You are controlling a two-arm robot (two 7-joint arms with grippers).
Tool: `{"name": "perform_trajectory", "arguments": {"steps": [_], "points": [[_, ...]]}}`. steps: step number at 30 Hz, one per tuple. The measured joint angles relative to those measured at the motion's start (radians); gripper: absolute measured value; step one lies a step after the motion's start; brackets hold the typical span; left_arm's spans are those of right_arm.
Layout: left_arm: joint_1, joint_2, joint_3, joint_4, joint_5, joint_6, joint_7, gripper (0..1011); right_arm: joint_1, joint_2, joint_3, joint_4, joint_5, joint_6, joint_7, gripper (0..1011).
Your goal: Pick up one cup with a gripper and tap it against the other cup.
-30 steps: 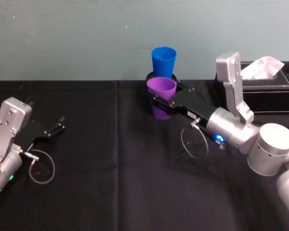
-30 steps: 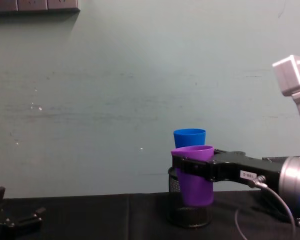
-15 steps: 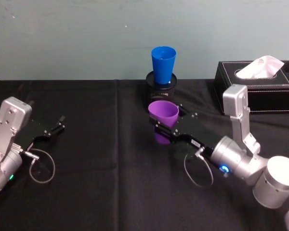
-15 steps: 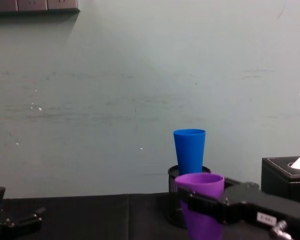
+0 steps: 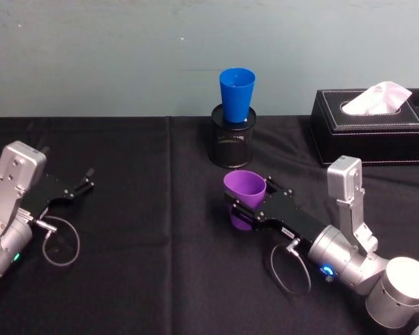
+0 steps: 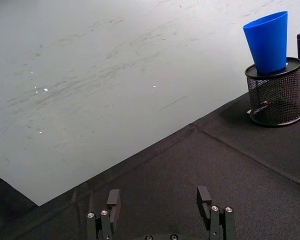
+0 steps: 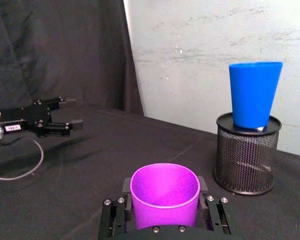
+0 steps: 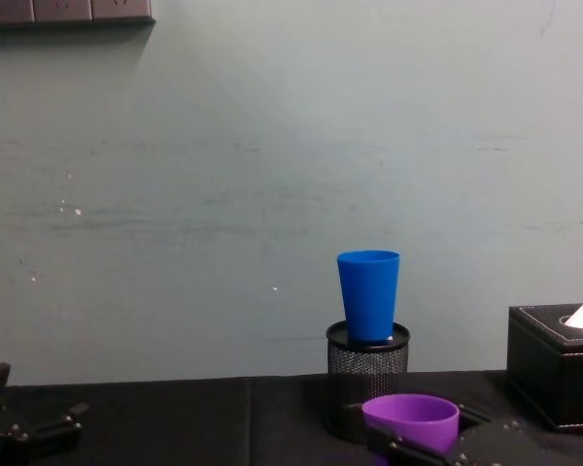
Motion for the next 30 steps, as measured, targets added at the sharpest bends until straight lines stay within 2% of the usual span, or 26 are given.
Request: {"name": "perform_trajectory", "arguments": {"steps": [12, 28, 30], "points": [[0.000, 0.000, 0.000, 0.000, 0.000, 0.000, 0.000, 1000, 0.000, -0.015, 0.006, 0.048, -0.009, -0.024, 0.021, 726], [0.000, 0.000, 0.000, 0.000, 0.000, 0.000, 0.000, 1000, 0.001, -0.019, 0.006, 0.057, -0.012, -0.040, 0.037, 726], [0.000, 0.000, 0.000, 0.000, 0.000, 0.000, 0.000, 1000, 0.001, -0.019, 0.006, 0.056, -0.012, -0.040, 0.037, 778]]}}
